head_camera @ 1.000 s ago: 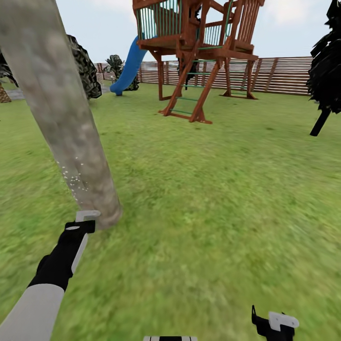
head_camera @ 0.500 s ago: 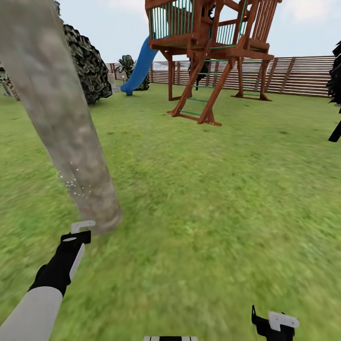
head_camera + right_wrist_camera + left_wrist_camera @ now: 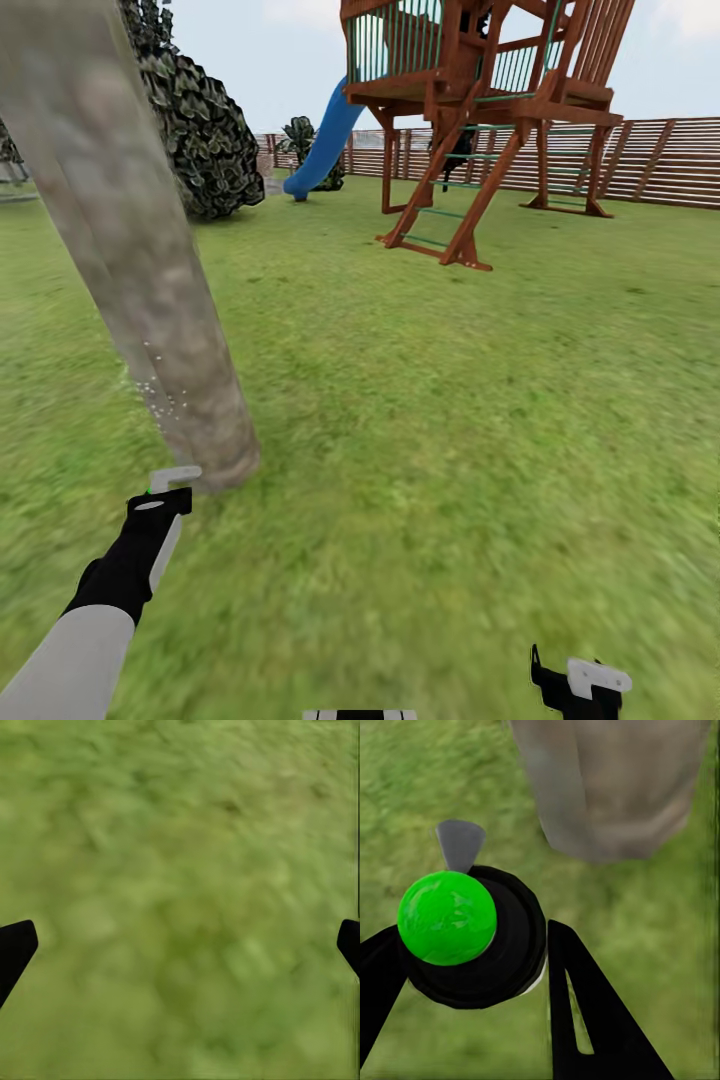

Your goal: In the garden, pick up the pesticide atomizer on the floor and spray pesticide onto both trees until each tree trunk is fully covered.

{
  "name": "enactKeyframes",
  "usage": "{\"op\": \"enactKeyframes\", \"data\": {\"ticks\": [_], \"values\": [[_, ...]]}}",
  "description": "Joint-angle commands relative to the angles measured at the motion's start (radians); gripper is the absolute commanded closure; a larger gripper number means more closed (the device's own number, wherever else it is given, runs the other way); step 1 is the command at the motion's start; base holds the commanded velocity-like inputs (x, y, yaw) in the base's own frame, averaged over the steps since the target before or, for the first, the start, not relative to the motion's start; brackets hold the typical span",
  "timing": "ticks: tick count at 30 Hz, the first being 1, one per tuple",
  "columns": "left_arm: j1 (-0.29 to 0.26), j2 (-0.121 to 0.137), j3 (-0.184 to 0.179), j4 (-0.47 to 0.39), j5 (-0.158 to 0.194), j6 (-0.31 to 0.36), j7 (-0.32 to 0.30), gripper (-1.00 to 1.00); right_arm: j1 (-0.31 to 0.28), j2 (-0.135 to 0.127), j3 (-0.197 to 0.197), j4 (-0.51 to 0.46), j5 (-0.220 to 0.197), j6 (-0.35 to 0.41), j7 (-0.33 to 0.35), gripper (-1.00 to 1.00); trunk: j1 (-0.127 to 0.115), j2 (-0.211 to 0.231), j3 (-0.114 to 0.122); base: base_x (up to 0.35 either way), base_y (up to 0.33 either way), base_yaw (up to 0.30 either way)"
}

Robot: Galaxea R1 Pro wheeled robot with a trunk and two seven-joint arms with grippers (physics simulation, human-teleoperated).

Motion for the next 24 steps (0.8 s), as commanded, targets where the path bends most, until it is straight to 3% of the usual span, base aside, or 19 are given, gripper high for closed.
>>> {"op": "enactKeyframes", "data": {"ticks": [1, 8, 20, 24], "values": [[0.0, 0.0, 0.0, 0.0, -0.001, 0.0, 0.0, 1.0, 0.0, 0.0, 0.0, 0.0, 0.0, 0.0, 0.0, -1.0, 0.0, 0.0, 0.0, 0.147, -0.266, 0.006], [0.0, -0.001, 0.002, 0.0, -0.001, 0.0, 0.0, 1.0, 0.0, 0.0, 0.0, 0.0, 0.0, 0.0, 0.0, -1.0, 0.0, 0.0, 0.0, 0.159, -0.265, 0.009], [0.0, 0.0, 0.004, 0.0, -0.001, -0.001, 0.0, 1.0, 0.0, 0.0, 0.0, 0.0, 0.0, 0.0, 0.0, -1.0, 0.0, 0.0, 0.0, 0.105, -0.265, 0.254], [0.0, 0.0, 0.004, 0.0, -0.001, -0.001, 0.0, 1.0, 0.0, 0.001, 0.0, 0.0, 0.0, 0.0, 0.0, -1.0, 0.0, 0.0, 0.0, 0.142, -0.263, 0.072]]}}
